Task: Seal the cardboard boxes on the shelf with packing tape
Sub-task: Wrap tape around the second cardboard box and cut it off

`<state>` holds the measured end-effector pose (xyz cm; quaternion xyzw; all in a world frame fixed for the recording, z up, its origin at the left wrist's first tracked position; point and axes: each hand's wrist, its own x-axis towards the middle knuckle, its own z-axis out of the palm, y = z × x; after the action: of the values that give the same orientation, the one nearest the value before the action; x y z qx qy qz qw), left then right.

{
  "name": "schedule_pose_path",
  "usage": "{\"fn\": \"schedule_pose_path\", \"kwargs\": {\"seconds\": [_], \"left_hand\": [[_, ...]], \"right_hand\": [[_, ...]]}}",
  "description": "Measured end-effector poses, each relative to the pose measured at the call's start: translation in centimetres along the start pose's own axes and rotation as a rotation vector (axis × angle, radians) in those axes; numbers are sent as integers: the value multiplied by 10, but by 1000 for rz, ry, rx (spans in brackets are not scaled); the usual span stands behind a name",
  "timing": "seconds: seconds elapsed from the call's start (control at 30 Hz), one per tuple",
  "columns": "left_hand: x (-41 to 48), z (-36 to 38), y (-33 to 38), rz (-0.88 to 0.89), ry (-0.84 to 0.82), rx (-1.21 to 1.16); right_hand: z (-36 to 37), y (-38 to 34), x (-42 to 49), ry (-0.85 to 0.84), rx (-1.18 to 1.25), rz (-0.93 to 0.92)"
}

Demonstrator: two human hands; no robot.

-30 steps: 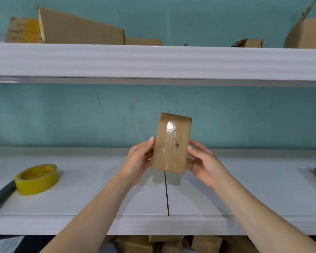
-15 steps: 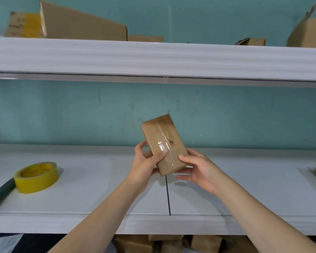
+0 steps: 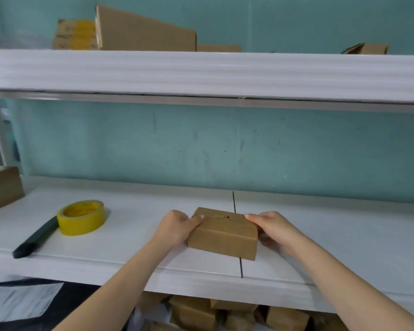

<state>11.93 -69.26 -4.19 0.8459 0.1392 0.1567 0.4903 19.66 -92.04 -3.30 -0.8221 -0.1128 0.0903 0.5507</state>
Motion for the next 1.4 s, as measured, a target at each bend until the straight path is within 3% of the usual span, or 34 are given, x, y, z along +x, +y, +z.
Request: {"fn": "schedule_pose_path", "kwargs": {"seconds": [0.07, 0.23, 0.33, 0.47, 0.6, 0.83, 1.0, 1.13, 1.4], "left_hand": [[-4, 1, -2, 32, 39, 65], [-7, -5, 6, 55, 78, 173], [-9, -18, 13, 57, 161, 19], [-25, -51, 18, 151, 250, -192], [-47, -95, 10, 216, 382, -274], [-64, -175, -33, 104, 567, -406], [-71, -227, -70, 44, 652, -349], [-57, -261, -101, 19, 608, -290], [25, -307, -163, 24, 300, -152]], "right_hand": [[1, 0, 2, 59, -234, -88], [2, -26, 2, 136, -424, -234], [19, -56, -5, 182, -274, -476], [57, -94, -18, 47, -38, -633], [97, -114, -28, -98, 95, -638], [162, -132, -23, -307, 146, -569], [212, -139, -16, -367, 115, -550], [259, -145, -7, -352, 90, -567], [356, -158, 22, -193, -114, -587]]}}
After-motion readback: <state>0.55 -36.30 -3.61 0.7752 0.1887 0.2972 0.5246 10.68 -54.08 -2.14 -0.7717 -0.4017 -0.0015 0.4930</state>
